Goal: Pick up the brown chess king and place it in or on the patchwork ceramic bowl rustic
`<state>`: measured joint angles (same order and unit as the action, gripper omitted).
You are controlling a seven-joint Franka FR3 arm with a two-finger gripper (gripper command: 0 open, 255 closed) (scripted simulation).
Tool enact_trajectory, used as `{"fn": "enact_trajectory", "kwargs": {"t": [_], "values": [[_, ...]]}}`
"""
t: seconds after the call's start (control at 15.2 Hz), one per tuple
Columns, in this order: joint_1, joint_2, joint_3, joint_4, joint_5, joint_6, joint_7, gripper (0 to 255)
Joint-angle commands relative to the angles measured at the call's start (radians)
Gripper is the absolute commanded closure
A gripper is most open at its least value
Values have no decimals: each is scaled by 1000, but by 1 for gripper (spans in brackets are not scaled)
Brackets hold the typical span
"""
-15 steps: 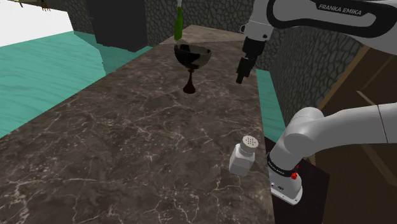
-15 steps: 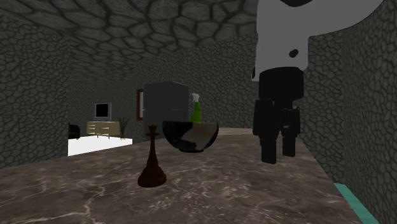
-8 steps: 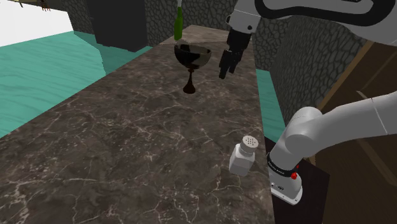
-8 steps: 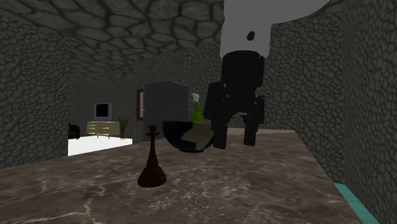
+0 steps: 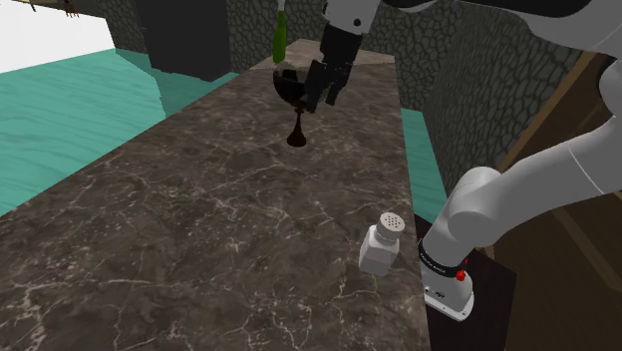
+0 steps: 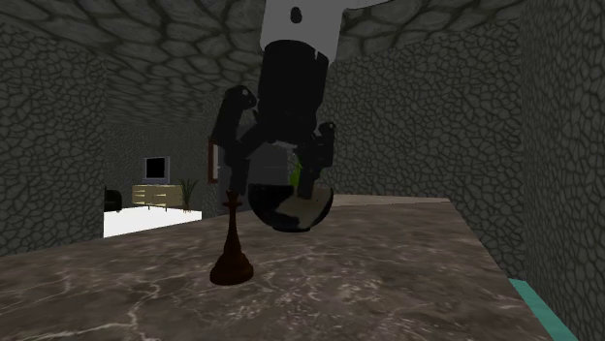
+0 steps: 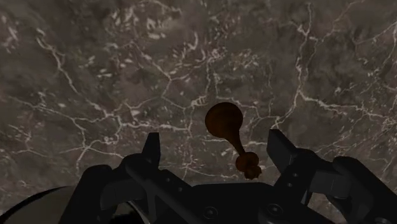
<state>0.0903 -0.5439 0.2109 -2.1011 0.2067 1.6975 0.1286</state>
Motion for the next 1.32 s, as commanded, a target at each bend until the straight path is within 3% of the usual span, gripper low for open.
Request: {"fn": "enact_trajectory", "kwargs": {"t": [0.0, 0.13, 0.59, 1.12, 1.19, 1.25], "values": [[4, 42, 25, 49, 6, 17, 30, 0], [6, 76, 45, 91, 8, 25, 54, 0], [11, 76, 60, -9, 17, 126, 51, 0], [11, 76, 60, -9, 17, 126, 51, 0], [11, 76, 60, -9, 17, 126, 51, 255], [11, 76, 60, -9, 17, 126, 51, 255]]}}
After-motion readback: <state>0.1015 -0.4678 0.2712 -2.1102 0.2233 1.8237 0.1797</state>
